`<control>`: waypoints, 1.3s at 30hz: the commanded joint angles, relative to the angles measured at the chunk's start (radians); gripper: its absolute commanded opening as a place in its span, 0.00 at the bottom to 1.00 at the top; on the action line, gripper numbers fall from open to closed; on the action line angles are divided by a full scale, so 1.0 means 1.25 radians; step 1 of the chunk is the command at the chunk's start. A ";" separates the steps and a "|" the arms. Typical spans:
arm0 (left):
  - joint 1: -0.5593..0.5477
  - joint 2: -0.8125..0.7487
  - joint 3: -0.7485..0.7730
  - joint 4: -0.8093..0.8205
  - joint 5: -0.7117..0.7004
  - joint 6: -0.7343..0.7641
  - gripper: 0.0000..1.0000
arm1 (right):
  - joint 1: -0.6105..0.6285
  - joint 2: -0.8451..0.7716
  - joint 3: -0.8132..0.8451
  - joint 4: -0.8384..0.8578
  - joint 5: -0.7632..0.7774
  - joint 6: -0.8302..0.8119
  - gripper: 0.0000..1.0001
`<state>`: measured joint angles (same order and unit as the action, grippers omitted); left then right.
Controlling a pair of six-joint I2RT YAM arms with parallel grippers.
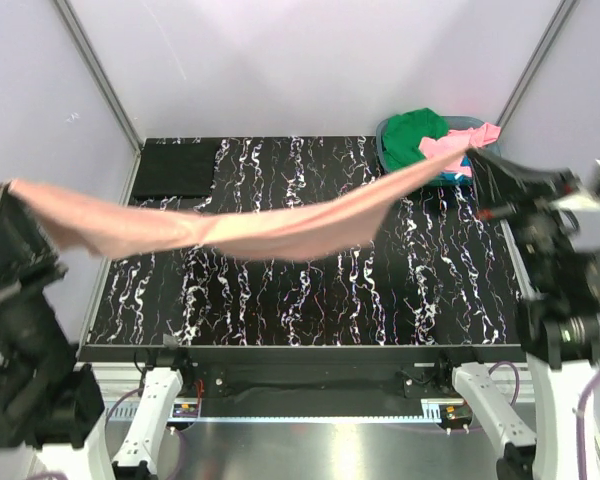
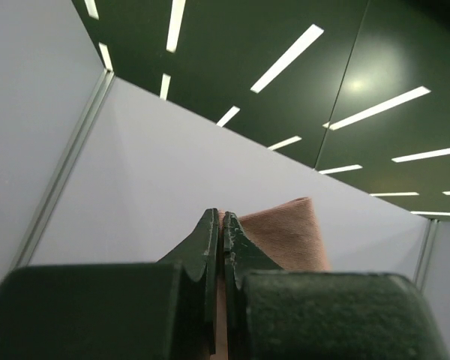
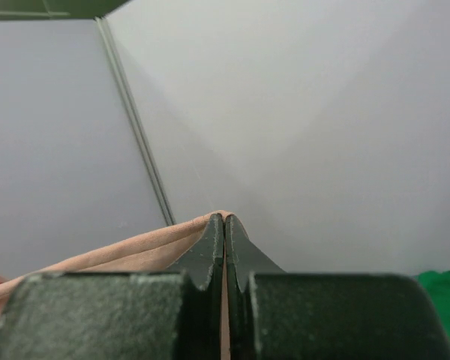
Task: Fold and stack the t-shirts
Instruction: Flatten the tshirt out
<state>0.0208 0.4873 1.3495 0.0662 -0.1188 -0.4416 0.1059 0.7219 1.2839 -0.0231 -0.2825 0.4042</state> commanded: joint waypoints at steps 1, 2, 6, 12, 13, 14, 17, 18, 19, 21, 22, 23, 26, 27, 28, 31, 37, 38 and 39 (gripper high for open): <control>0.003 -0.034 0.033 -0.050 0.005 0.026 0.00 | 0.002 -0.064 -0.021 -0.087 -0.004 0.034 0.00; 0.004 -0.045 0.036 -0.070 0.003 0.026 0.00 | 0.002 -0.086 -0.033 -0.094 -0.001 0.042 0.00; 0.003 -0.034 0.002 -0.074 0.010 0.017 0.00 | 0.002 -0.087 -0.092 -0.070 0.017 0.083 0.00; 0.004 0.076 -0.192 0.070 -0.003 -0.023 0.00 | 0.002 0.063 -0.261 0.149 0.058 0.120 0.00; 0.003 0.102 -0.248 0.092 -0.006 -0.031 0.00 | 0.002 0.140 -0.284 0.189 0.072 0.122 0.00; 0.003 0.130 -0.274 0.142 -0.010 -0.038 0.00 | 0.001 0.188 -0.320 0.228 0.080 0.126 0.00; 0.004 0.286 -0.342 0.225 -0.050 -0.060 0.00 | 0.005 0.394 -0.342 0.402 0.087 0.142 0.00; 0.004 0.330 -0.344 0.235 -0.058 -0.057 0.00 | 0.005 0.448 -0.339 0.429 0.086 0.165 0.00; 0.003 0.426 -0.344 0.246 -0.068 -0.057 0.00 | 0.005 0.546 -0.311 0.442 0.085 0.166 0.00; 0.004 0.523 -0.332 0.259 -0.080 -0.053 0.00 | 0.007 0.642 -0.273 0.471 0.078 0.167 0.00; 0.009 0.577 -0.325 0.262 -0.080 -0.054 0.00 | 0.007 0.720 -0.248 0.468 0.079 0.170 0.00; 0.013 0.671 -0.298 0.269 -0.068 -0.052 0.00 | 0.009 0.757 -0.196 0.463 0.078 0.166 0.00; 0.036 0.862 -0.237 0.250 -0.008 -0.084 0.00 | 0.009 0.892 -0.053 0.392 0.063 0.153 0.00; 0.043 0.902 -0.178 0.236 0.011 -0.103 0.00 | 0.009 0.919 -0.015 0.366 0.057 0.137 0.00; 0.048 0.935 -0.150 0.226 0.035 -0.103 0.00 | 0.010 0.940 0.022 0.343 0.053 0.132 0.00; 0.062 1.041 -0.037 0.151 0.080 -0.114 0.00 | 0.010 1.024 0.182 0.241 0.042 0.111 0.00; 0.091 1.137 0.118 0.047 0.143 -0.141 0.00 | 0.010 1.122 0.376 0.053 0.026 0.074 0.00; 0.096 1.144 0.125 0.045 0.159 -0.143 0.00 | 0.009 1.133 0.396 0.022 0.022 0.072 0.00; 0.097 1.150 0.138 0.038 0.165 -0.146 0.00 | 0.009 1.144 0.413 -0.001 0.020 0.063 0.00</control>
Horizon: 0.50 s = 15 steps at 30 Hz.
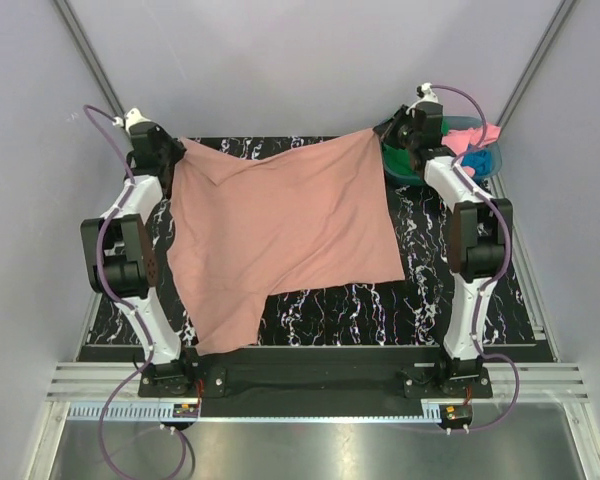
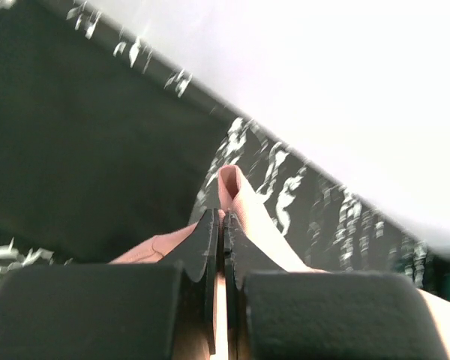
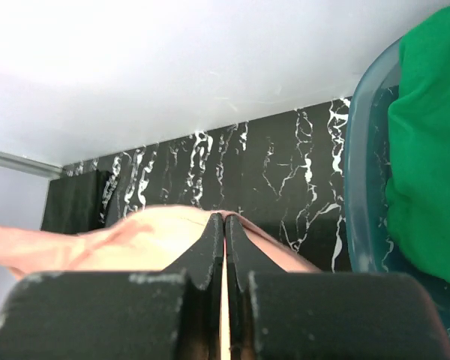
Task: Fold and stack the t-shirts
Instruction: Flatten the tshirt out, then fold the tshirt
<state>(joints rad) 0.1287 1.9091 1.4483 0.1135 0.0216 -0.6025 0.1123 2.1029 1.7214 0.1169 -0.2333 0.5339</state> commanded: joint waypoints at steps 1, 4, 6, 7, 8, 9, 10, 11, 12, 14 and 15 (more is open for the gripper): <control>0.012 0.023 0.068 -0.017 0.059 -0.017 0.00 | 0.003 0.056 0.093 -0.124 -0.026 -0.043 0.00; 0.022 0.028 0.091 -0.042 0.083 -0.030 0.00 | 0.002 0.084 0.144 -0.179 -0.034 -0.053 0.00; 0.028 0.025 0.093 -0.049 0.102 -0.036 0.00 | 0.002 0.086 0.153 -0.204 -0.037 -0.052 0.00; 0.031 0.026 0.098 -0.055 0.110 -0.039 0.00 | 0.002 0.086 0.154 -0.212 -0.040 -0.053 0.00; 0.034 0.031 0.104 -0.082 0.129 -0.041 0.00 | 0.002 0.087 0.162 -0.234 -0.045 -0.052 0.00; 0.038 0.032 0.121 -0.091 0.137 -0.043 0.00 | 0.002 0.091 0.169 -0.253 -0.050 -0.050 0.00; 0.041 0.035 0.125 -0.137 0.146 -0.047 0.00 | 0.002 0.092 0.182 -0.269 -0.058 -0.052 0.00; 0.048 0.034 0.123 -0.143 0.170 -0.051 0.00 | 0.002 0.091 0.185 -0.296 -0.060 -0.049 0.00; 0.054 0.025 0.113 -0.152 0.181 -0.063 0.00 | 0.002 0.086 0.188 -0.311 -0.061 -0.045 0.00; 0.065 0.007 0.102 -0.196 0.188 -0.071 0.00 | 0.002 0.073 0.192 -0.352 -0.060 -0.043 0.00; 0.066 0.001 0.098 -0.217 0.188 -0.078 0.00 | 0.001 0.073 0.201 -0.377 -0.058 -0.044 0.00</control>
<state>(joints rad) 0.1864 1.9533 1.5467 -0.0879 0.1970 -0.6666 0.1123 2.2269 1.9079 -0.2565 -0.2832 0.4931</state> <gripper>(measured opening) 0.024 0.011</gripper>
